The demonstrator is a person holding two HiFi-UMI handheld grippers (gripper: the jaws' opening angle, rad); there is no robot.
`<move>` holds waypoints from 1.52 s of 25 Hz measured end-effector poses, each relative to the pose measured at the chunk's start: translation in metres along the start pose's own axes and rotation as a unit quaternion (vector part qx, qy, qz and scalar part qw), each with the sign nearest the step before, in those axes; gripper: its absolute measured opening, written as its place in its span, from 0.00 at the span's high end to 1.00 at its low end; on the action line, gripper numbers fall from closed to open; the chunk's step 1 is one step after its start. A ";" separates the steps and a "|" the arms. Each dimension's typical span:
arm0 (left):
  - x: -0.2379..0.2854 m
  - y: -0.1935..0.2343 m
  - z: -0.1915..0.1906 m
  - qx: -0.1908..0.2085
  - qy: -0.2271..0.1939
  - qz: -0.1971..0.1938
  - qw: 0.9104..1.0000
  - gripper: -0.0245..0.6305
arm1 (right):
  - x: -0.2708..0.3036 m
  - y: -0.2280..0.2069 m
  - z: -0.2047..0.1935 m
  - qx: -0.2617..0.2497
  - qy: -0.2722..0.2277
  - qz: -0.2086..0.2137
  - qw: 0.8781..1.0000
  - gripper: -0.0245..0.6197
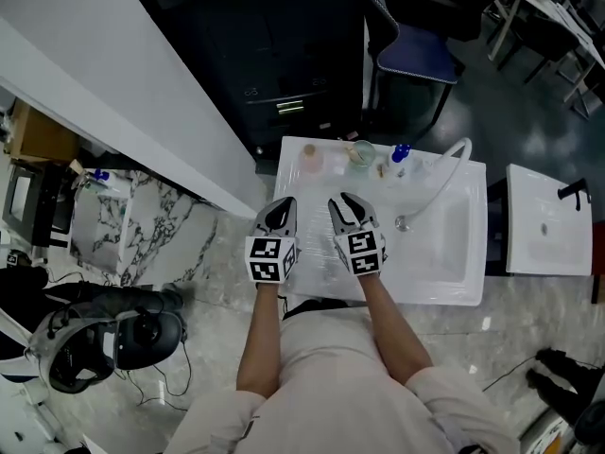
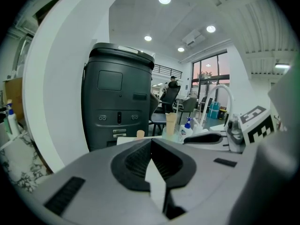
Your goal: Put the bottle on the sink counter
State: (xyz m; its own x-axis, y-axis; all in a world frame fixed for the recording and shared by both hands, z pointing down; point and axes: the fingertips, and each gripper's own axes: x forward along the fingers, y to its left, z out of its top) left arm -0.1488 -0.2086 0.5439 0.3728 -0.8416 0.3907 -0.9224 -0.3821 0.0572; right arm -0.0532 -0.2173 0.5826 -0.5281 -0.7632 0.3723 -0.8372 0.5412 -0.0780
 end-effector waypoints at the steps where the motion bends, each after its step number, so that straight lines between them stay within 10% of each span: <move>1: 0.000 0.001 -0.001 0.000 0.000 0.001 1.000 0.95 | 0.000 -0.002 0.001 -0.001 -0.004 -0.005 1.000 0.80; 38: -0.001 0.007 -0.026 -0.023 0.021 0.005 0.999 0.95 | 0.002 -0.002 -0.023 0.053 0.011 -0.006 0.999 0.95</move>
State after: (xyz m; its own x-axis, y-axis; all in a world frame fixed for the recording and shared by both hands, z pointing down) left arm -0.1581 -0.1998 0.5678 0.3598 -0.8281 0.4299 -0.9301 -0.3548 0.0949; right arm -0.0494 -0.2114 0.6051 -0.5156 -0.7609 0.3939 -0.8545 0.4909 -0.1701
